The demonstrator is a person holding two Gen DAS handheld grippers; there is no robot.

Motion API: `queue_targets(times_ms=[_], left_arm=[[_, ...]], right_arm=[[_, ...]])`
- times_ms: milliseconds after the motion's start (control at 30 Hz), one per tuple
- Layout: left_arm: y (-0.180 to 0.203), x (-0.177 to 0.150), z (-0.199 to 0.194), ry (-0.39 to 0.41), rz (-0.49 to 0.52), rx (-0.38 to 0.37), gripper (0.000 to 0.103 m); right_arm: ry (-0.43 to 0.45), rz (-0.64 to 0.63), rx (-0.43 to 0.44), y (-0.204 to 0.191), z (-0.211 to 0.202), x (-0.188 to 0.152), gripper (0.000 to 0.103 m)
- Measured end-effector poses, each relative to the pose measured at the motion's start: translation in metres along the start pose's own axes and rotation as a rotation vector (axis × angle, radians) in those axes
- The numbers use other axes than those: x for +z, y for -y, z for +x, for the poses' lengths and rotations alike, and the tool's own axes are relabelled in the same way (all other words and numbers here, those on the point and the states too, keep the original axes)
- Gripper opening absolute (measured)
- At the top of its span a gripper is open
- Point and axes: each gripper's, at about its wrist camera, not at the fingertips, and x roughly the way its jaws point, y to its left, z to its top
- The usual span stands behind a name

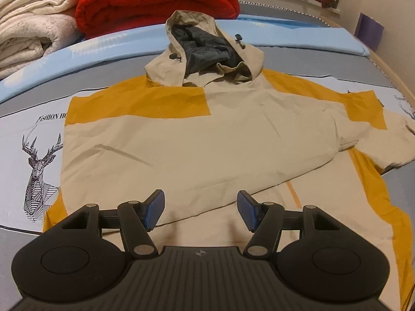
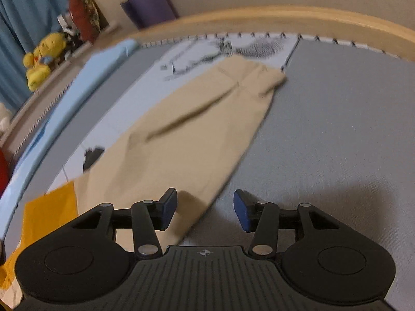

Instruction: Fold large clothes

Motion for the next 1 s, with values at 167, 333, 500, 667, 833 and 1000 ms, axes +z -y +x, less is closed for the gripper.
queue_targets(times_ms=[167,333,500,667,833,1000], left_arm=[[-0.005,0.001,0.006,-0.008,-0.008,0.017,0.067],[-0.007,0.002,0.01,-0.013,-0.011,0.022,0.067],[-0.009,0.001,0.008,-0.011,-0.023,0.016,0.067],[-0.015,0.002,-0.001,0.004,-0.042,-0.004,0.067],[-0.024,0.004,-0.01,0.019,-0.075,-0.017,0.067],[-0.04,0.005,-0.024,0.039,-0.113,-0.031,0.067]], right_arm=[[0.035,0.007,-0.009,0.003,0.017,0.018,0.051],[0.085,0.009,-0.074,0.002,0.027,0.029,0.05],[0.13,-0.018,-0.134,-0.005,0.026,0.034,0.01],[0.23,-0.071,-0.131,-0.037,0.003,0.041,0.002],[0.307,-0.183,-0.076,-0.093,-0.031,0.045,0.001],[0.349,-0.318,0.029,-0.165,-0.072,0.034,0.0]])
